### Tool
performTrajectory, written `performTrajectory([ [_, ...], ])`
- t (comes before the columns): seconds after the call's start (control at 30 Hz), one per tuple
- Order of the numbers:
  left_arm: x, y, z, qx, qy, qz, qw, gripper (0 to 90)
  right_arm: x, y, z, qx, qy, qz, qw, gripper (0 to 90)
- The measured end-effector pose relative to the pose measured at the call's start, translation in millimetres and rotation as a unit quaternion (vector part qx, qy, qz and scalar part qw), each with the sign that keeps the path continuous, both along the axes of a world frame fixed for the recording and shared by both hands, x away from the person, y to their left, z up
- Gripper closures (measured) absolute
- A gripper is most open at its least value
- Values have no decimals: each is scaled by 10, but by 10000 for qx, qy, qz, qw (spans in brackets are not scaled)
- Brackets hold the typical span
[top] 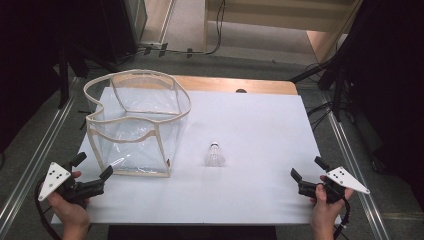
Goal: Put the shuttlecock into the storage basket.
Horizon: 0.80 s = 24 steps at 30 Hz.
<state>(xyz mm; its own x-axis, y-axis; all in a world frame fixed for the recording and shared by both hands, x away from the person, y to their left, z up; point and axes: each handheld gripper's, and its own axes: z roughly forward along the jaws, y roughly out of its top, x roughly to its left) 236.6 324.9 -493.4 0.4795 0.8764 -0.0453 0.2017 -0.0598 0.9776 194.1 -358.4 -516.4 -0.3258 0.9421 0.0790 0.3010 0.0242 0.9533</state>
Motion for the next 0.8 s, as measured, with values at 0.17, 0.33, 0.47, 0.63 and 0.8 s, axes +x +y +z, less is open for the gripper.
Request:
performTrajectory([
  [0.17, 1, 12, -4, -40, 26, -71, 10000, 0, 3, 1, 24, 25, 17, -20, 10000, 0],
  [0.33, 1, 10, -6, -39, 31, -47, 10000, 0, 18, 21, 37, 8, 97, 26, 9999, 0],
  [0.47, 1, 3, -8, -34, 34, -57, 10000, 0, 46, 61, 61, -69, 170, 130, 9997, 0],
  [0.63, 0, -4, -9, 7, 31, -68, 10000, 0, 64, 120, 133, -151, 109, 206, 9996, 0],
  [0.8, 0, -6, -12, 2, 30, -75, 10000, 0, 89, 204, 202, -175, 192, 304, 9992, 0],
])
